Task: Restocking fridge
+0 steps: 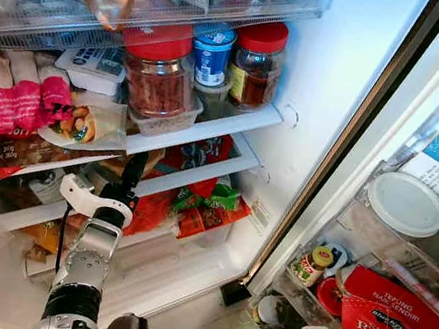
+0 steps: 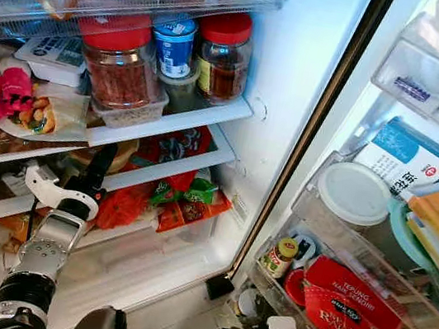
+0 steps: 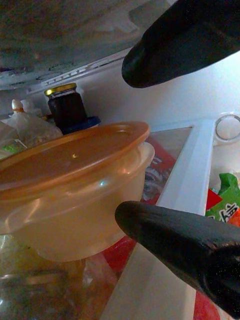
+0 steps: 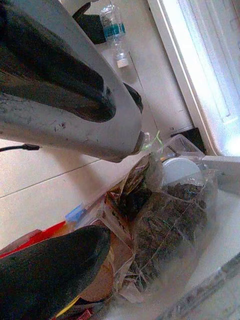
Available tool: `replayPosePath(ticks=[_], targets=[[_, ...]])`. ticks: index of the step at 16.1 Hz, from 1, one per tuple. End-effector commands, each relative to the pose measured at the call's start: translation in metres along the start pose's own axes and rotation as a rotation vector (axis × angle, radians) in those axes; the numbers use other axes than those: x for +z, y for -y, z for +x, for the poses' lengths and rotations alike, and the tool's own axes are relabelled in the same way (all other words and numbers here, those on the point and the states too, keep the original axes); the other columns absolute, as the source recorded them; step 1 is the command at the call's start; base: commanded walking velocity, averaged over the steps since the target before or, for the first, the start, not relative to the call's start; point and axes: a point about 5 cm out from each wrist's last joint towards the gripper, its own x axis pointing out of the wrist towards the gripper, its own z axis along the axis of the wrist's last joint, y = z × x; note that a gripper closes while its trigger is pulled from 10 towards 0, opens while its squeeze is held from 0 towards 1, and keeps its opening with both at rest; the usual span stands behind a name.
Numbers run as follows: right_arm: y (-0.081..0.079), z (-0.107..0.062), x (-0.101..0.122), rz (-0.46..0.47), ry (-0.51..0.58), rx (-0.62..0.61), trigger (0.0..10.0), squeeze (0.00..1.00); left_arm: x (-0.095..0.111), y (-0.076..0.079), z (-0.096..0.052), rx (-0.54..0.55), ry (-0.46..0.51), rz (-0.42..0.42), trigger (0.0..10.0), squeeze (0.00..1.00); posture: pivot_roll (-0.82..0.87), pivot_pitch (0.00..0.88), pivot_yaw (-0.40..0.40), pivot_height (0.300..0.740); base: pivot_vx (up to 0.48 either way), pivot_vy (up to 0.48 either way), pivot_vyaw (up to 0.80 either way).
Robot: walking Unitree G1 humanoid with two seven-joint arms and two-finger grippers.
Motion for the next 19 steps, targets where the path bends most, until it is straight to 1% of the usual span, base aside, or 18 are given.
replayPosePath(ticks=[1,8,9,10,11,16,17,18,19], targets=[[-0.002,-0.005,-0.022,0.005,-0.085,0.006,10.0,0.00,-0.001,-0.002,0.000,0.008,-0.009,0.013,10.0,0.00,-0.14,0.119,-0.048,0.632,0.000,0.000,0.00],[-0.002,-0.005,-0.022,0.005,-0.085,0.006,10.0,0.00,-0.001,-0.002,0.000,0.008,-0.009,0.013,10.0,0.00,-0.14,0.119,-0.048,0.632,0.000,0.000,0.00],[-0.002,-0.005,-0.022,0.005,-0.085,0.006,10.0,0.00,-0.001,-0.003,0.002,0.005,-0.008,0.013,10.0,0.00,-0.14,0.119,-0.049,0.632,0.000,0.000,0.00],[-0.003,-0.004,-0.022,0.005,-0.085,0.010,10.0,0.00,0.002,0.011,-0.017,-0.092,-0.040,0.162,10.0,0.00,-0.12,0.122,-0.044,0.632,0.000,0.000,0.00],[-0.003,-0.004,-0.022,0.005,-0.085,0.011,10.0,0.00,0.000,0.020,-0.027,-0.139,-0.060,0.226,10.0,0.00,-0.12,0.122,-0.043,0.632,0.000,0.000,0.00],[-0.003,-0.004,-0.022,0.004,-0.085,0.011,10.0,0.00,-0.002,0.021,-0.030,-0.135,-0.068,0.262,10.0,0.00,-0.12,0.121,-0.043,0.632,0.000,0.000,0.00],[-0.003,-0.004,-0.022,0.005,-0.085,0.012,10.0,0.00,-0.003,0.021,-0.034,-0.130,-0.078,0.335,10.0,0.00,-0.12,0.121,-0.042,0.632,0.000,0.000,0.00],[-0.003,-0.004,-0.022,0.005,-0.085,0.012,10.0,0.00,-0.003,0.022,-0.037,-0.130,-0.086,0.388,10.0,0.00,-0.12,0.121,-0.042,0.632,0.000,0.000,0.00],[-0.003,-0.004,-0.022,0.005,-0.085,0.012,10.0,0.00,-0.003,0.022,-0.040,-0.132,-0.094,0.511,10.0,0.00,-0.12,0.121,-0.042,0.632,0.000,0.000,0.00]])
